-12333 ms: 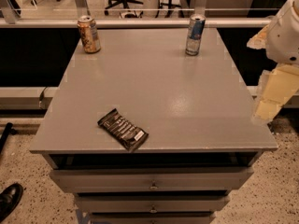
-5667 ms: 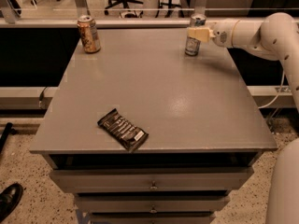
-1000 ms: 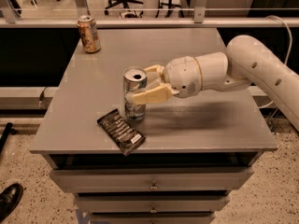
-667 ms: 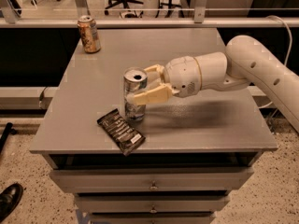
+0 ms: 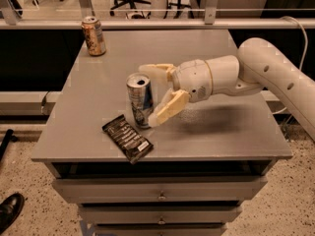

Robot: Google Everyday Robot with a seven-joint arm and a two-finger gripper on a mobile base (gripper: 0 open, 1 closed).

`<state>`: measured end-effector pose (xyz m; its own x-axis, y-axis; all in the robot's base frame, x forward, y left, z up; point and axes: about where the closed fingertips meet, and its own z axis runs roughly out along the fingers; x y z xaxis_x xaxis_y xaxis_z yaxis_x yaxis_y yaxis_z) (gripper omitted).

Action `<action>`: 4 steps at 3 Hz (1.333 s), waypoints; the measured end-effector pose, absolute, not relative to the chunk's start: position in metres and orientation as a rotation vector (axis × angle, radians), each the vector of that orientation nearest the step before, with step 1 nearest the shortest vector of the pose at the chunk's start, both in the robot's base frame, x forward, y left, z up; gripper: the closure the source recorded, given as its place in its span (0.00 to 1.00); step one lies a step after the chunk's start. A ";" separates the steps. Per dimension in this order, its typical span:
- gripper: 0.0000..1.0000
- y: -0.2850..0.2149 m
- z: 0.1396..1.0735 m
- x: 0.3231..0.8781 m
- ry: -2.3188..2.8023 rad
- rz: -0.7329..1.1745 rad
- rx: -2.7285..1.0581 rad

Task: Move redbull can near rxbar chocolate

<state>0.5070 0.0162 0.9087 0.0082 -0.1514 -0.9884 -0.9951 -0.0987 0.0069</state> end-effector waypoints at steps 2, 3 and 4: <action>0.00 -0.009 0.930 0.526 1.254 1.090 -1.408; 0.00 -0.053 0.968 0.548 1.236 0.897 -1.441; 0.00 -0.061 0.983 0.554 1.219 0.863 -1.424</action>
Offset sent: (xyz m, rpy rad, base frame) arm 0.0404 -0.0528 0.0418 -0.0281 -0.1589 -0.1060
